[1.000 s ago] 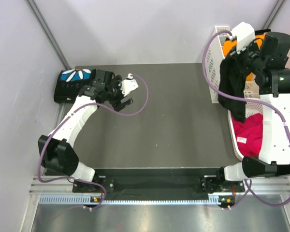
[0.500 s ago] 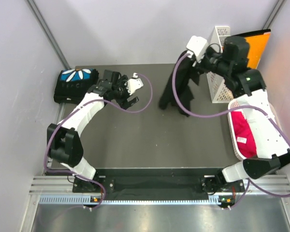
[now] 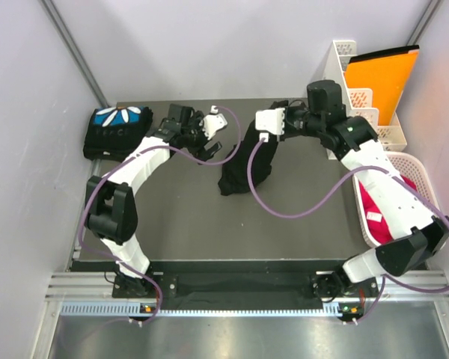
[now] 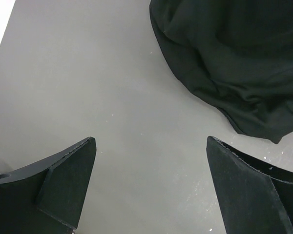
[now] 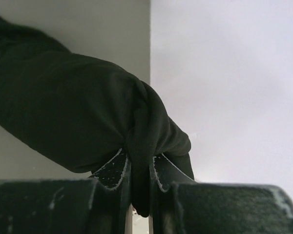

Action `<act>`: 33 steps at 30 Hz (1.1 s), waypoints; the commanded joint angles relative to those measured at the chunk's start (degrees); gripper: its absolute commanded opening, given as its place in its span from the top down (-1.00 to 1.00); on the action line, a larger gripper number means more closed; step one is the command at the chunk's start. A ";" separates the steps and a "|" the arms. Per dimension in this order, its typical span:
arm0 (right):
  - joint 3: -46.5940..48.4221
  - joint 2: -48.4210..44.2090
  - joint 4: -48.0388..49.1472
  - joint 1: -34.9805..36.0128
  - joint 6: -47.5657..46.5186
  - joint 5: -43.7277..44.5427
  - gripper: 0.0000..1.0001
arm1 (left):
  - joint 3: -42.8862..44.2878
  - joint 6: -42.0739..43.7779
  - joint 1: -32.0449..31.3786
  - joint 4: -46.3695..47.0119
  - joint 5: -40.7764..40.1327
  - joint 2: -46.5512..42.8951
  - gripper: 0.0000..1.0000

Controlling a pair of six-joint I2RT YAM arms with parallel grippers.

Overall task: Fold and stack the t-shirts
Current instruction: Move the tshirt to the center of the board

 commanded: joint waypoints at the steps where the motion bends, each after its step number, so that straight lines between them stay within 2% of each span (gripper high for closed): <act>1: 6.39 1.06 -8.53 -1.15 -6.71 -3.05 1.00 | 2.14 -1.76 -0.24 3.98 1.59 -0.10 -0.98; 4: 6.13 0.19 -14.15 -2.30 -11.70 -2.44 1.00 | 2.31 -1.85 -0.16 4.60 1.24 -0.01 -0.98; 7: 9.01 -0.26 -23.54 -3.44 -17.32 -1.83 1.00 | 1.87 -2.38 -0.16 6.18 -0.16 0.08 -0.89; 8: 10.77 0.96 -30.36 -3.62 -18.13 -1.83 1.00 | 1.70 -2.90 -0.16 6.44 -0.43 0.08 -0.86; 10: 16.20 2.81 -37.86 -3.71 -20.07 -2.09 1.00 | 1.61 -3.25 -0.16 6.97 -0.52 0.25 -0.86; 11: 17.46 4.21 -43.12 -3.71 -19.99 -2.52 0.88 | 1.52 -3.60 -0.16 7.24 -0.26 0.43 -0.87; 12: 18.34 4.49 -44.57 -3.71 -19.73 -3.92 0.55 | 1.52 -4.04 -0.16 7.76 -0.08 0.43 -0.89; 13: 18.17 4.40 -44.41 -3.62 -16.94 -5.15 -0.66 | 1.69 -4.57 -0.16 7.85 0.53 0.52 -0.91; 14: 17.82 3.62 -44.06 -3.80 -15.96 -6.73 -0.91 | 1.96 -4.92 -0.16 7.85 0.79 0.95 -0.92; 15: 17.21 3.26 -43.18 -3.80 -14.55 -9.18 -0.99 | 2.57 -5.19 -0.16 7.85 0.97 1.13 -0.93; 18: 16.15 2.12 -38.88 -3.89 -7.17 -13.93 -0.99 | 4.15 -6.42 -0.16 7.94 1.41 2.27 -0.93; 22: 12.30 0.36 -29.67 -4.67 4.84 -14.13 -0.99 | 6.35 -7.56 -0.24 8.03 2.90 3.85 -0.93; 25: 6.16 -2.10 -16.05 -6.95 13.72 -9.84 -0.99 | 8.63 -9.57 -0.68 8.55 5.27 5.70 -0.98; 26: 4.48 -3.32 -7.58 -7.48 16.46 -7.74 -0.99 | 9.34 -10.02 -0.77 8.64 6.06 6.83 -0.98; 29: 1.03 -3.34 2.85 -10.56 24.65 -1.66 -0.99 | 12.50 -10.55 -1.91 7.68 10.89 9.82 -0.98; 33: 4.37 -0.44 0.60 -13.55 27.64 -2.53 -0.99 | 18.99 -7.48 -4.46 -0.11 15.03 15.27 -0.98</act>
